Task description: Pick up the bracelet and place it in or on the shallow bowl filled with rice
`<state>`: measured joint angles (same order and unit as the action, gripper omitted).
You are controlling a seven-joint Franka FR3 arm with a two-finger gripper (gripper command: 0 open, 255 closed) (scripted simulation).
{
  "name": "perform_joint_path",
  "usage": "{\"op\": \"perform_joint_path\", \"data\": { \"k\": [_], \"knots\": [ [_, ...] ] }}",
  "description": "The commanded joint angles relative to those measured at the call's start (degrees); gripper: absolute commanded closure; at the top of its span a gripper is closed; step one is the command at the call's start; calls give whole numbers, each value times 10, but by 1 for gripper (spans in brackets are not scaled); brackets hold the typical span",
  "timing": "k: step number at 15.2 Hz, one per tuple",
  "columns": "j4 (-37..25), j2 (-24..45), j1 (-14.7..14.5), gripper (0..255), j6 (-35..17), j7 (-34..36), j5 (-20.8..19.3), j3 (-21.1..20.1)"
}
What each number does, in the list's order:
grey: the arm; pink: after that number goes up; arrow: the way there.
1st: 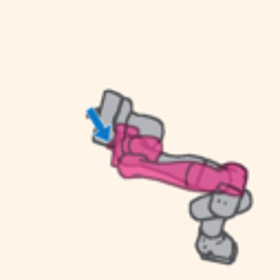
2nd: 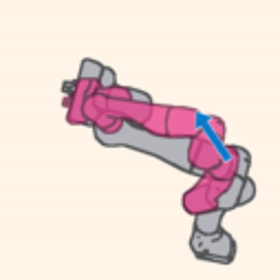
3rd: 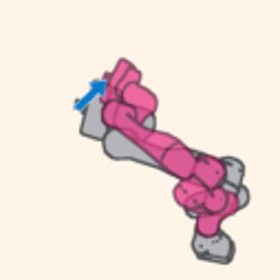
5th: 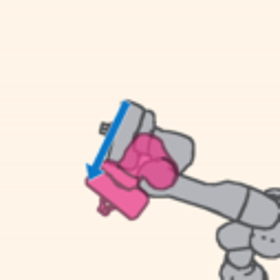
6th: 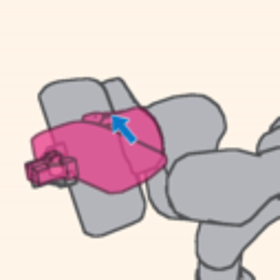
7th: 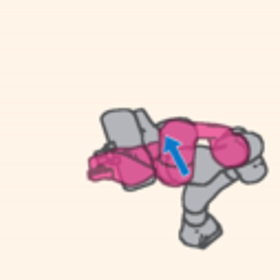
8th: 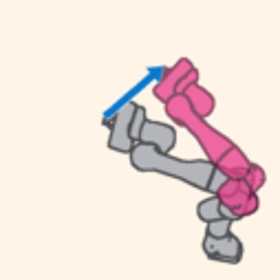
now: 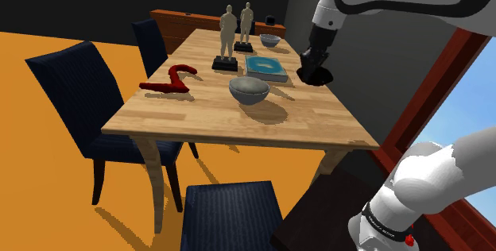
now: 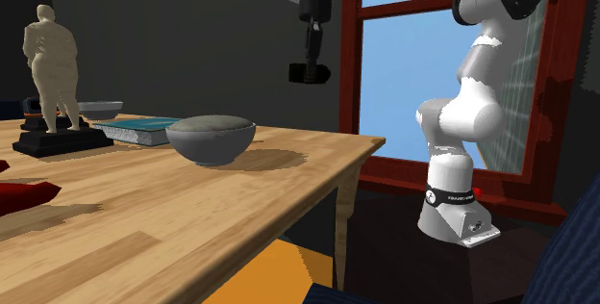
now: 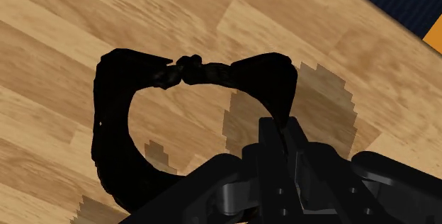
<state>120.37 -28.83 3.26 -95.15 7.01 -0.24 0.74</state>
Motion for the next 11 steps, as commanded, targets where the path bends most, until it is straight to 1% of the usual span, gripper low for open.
{"op": "perform_joint_path", "data": {
  "k": [1, 6, 11],
  "knots": [
    [-23, 21, -2, 255, 2, 5, 2, -4],
    [-123, 129, -10, 255, -6, 30, 6, -22],
    [-246, 242, -19, 255, 5, 55, 3, -37]
  ]
}}
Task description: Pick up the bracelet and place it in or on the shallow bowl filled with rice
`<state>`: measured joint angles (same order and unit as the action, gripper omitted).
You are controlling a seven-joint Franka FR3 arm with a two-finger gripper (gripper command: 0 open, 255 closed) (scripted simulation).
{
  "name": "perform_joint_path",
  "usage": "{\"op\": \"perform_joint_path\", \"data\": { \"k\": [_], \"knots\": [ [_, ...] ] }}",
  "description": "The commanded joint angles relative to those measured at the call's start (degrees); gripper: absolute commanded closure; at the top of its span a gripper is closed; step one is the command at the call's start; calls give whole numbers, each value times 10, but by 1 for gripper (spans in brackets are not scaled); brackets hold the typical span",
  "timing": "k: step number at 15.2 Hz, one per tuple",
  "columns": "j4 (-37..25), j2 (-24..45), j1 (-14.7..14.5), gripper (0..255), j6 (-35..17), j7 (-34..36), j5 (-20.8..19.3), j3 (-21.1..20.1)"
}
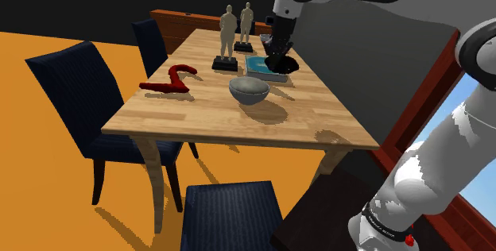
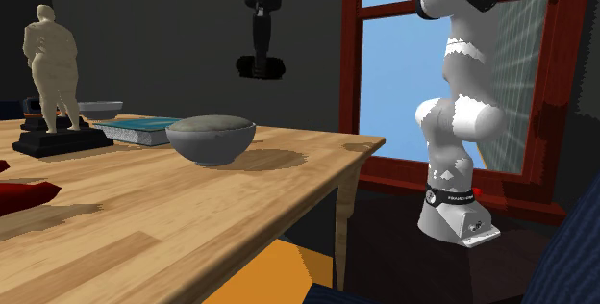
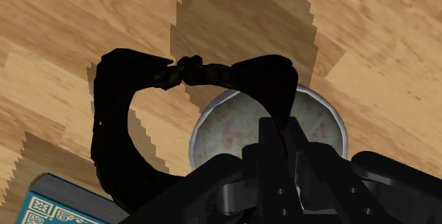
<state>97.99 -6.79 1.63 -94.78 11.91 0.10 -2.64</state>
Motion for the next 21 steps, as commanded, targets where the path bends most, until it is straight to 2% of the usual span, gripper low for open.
{"op": "perform_joint_path", "data": {
  "k": [1, 5, 8, 21],
  "knots": [
    [-51, 45, -4, 255, 6, 11, -2, -6],
    [-181, 147, -15, 255, 35, 30, -11, -16],
    [-319, 244, -26, 255, 76, 44, -20, -21],
    [-165, 208, -23, 255, -43, 44, -17, -20]
  ]
}}
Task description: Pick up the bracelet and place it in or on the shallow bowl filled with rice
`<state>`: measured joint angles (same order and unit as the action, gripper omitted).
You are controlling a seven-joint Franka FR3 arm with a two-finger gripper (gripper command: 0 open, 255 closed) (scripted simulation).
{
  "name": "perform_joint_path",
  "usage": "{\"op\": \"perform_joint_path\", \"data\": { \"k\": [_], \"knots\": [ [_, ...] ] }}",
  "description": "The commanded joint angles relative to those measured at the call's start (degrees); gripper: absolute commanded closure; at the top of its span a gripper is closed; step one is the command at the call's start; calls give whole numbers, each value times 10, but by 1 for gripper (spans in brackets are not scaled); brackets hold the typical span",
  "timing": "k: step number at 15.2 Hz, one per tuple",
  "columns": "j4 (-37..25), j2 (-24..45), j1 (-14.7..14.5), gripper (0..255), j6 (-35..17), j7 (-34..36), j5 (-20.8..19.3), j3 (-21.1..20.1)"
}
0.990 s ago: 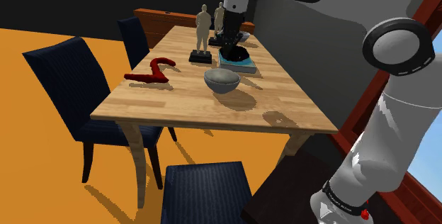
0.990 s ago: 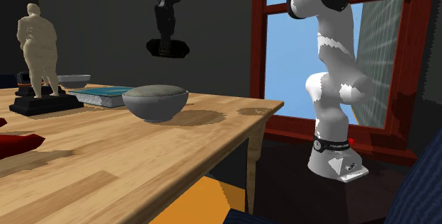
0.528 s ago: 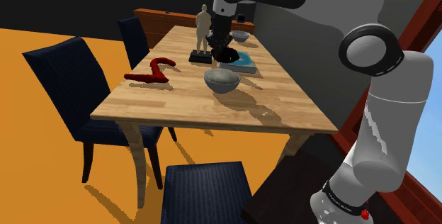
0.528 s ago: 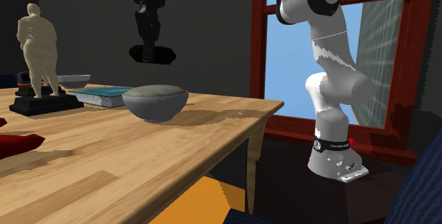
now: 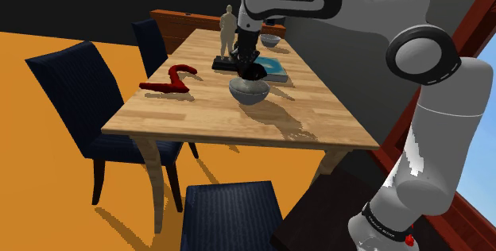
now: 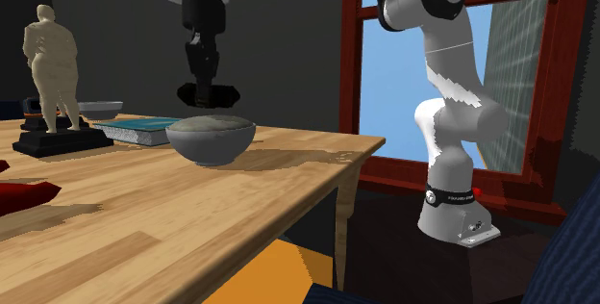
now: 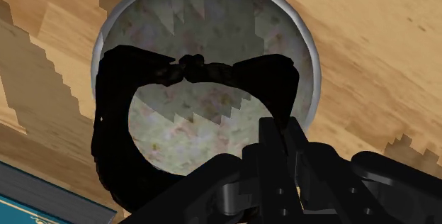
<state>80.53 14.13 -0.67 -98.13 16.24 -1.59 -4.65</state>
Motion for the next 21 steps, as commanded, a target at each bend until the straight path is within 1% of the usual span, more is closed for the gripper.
{"op": "perform_joint_path", "data": {
  "k": [1, 2, 9, 10, 15, 19, 21],
  "knots": [
    [19, -2, 0, 255, -17, 0, 0, 0],
    [27, -3, 0, 255, -25, 0, 0, 0],
    [27, -3, 0, 255, -25, 0, 0, 0],
    [27, -3, 0, 0, -25, 0, 0, 0],
    [27, -3, 0, 0, -25, 0, 0, 0],
    [-61, 8, -2, 0, 53, 0, -1, -1],
    [-61, 7, -1, 0, 53, 0, -1, -1]
  ]
}}
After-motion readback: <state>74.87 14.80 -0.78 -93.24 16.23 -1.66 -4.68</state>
